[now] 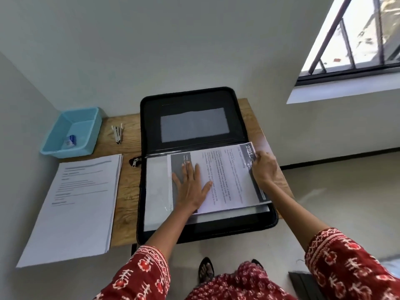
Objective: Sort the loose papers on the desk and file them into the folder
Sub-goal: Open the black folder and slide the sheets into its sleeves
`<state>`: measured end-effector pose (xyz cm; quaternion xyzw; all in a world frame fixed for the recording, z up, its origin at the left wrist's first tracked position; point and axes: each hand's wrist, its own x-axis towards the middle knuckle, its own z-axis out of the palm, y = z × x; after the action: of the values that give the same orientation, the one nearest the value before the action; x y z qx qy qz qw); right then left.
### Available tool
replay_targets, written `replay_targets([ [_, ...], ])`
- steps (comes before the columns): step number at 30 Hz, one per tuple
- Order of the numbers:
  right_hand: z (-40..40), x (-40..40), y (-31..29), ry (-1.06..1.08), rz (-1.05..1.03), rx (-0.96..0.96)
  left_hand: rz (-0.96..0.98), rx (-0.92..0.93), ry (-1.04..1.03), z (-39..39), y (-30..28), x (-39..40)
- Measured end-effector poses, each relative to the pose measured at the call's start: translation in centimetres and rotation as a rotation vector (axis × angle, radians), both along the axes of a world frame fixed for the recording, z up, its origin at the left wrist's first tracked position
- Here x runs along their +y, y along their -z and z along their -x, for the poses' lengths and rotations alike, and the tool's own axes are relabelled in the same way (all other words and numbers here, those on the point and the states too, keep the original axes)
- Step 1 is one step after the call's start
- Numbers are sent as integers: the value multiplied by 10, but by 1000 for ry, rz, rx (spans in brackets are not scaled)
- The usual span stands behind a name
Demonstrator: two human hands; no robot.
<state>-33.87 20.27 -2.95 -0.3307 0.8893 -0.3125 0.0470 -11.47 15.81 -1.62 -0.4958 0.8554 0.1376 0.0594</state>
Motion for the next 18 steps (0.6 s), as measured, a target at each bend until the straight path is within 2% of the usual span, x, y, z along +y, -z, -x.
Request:
replay_targets([
  [10, -18, -6, -5, -9, 91, -55, 38, 3, 57, -6, 11, -3],
  [18, -13, -7, -5, -81, -2, -27, 53, 27, 53, -9, 12, 0],
])
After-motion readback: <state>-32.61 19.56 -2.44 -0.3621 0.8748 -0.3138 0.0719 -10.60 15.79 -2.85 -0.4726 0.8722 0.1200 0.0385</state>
